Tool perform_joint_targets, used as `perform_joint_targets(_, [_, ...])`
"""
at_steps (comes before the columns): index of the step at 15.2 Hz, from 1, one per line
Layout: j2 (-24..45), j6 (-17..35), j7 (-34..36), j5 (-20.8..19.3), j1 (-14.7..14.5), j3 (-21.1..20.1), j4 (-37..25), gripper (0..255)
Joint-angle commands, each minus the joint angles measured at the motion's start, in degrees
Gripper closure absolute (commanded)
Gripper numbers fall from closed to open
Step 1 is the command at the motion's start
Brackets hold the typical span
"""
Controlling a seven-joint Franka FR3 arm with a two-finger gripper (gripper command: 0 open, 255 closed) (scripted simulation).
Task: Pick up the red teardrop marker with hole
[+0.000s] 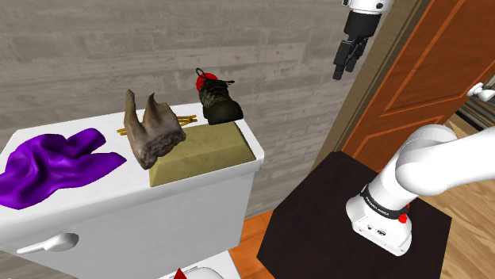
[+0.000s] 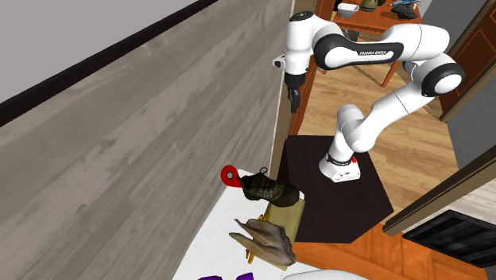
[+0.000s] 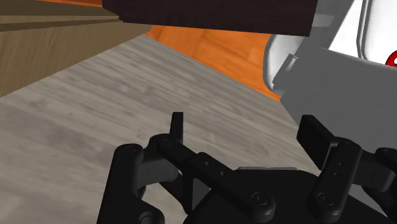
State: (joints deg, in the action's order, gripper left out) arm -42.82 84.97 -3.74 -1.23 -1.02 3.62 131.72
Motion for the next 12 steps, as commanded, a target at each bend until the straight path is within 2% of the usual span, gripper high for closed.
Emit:
perform_joint_targets(1, [0.0,0.0,0.0,0.0,0.0,0.0,0.0,0])
perform_joint_targets(7, [3.59,7.06,9.69,3.68,-1.57,-7.71,-0.73,0])
perform_joint_targets(12, [8.64,12.8,17.74,4.94,-2.24,-14.1,-3.47,0])
